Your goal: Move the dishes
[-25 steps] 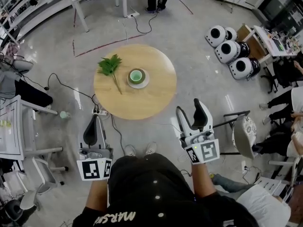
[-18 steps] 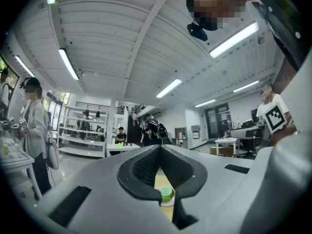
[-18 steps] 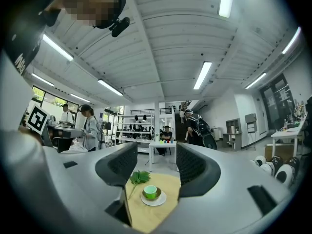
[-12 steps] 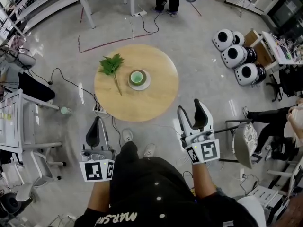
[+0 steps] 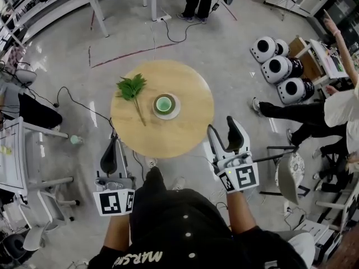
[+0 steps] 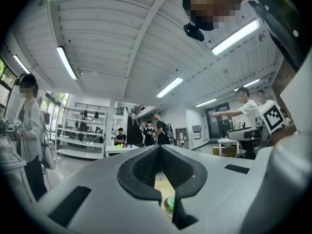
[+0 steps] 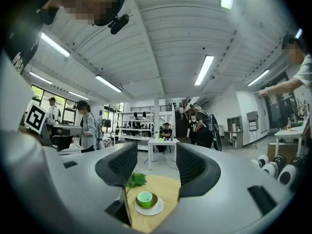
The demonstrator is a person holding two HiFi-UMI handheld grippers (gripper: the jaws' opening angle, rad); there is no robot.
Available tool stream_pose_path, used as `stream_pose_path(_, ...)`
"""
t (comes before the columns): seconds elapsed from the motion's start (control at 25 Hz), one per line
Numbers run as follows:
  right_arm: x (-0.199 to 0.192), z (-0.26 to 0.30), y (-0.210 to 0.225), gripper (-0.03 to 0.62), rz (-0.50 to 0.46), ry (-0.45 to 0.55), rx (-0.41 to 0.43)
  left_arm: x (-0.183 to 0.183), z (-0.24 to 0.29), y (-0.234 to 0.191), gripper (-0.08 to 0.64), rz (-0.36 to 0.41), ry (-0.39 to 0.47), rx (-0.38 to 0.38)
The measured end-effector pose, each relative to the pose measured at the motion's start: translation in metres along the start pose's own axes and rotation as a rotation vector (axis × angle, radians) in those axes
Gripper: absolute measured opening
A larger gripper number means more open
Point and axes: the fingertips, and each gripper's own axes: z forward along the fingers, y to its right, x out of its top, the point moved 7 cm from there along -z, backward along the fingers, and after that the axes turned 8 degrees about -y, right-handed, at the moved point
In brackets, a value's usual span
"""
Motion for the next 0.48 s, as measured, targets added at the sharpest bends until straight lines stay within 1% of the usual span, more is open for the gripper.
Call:
stream_pose_path(0.24, 0.002, 0.061, 0.001, 0.227, 0.008, -0.038, -0.017, 0.005, 0.054, -0.038, 0.017, 0.005, 0.007, -0.036)
stream_pose_path(0.4, 0.007, 0.105, -0.003, 0.212, -0.006, -0.060, -0.037, 0.014, 0.089, -0.067, 0.017, 0.012, 0.024, -0.076)
stream_pose_path(0.48, 0.008, 0.125, -0.007, 0.232, -0.011, -0.085, -0.044, 0.020, 0.103, -0.081, 0.017, 0.013, 0.034, -0.106)
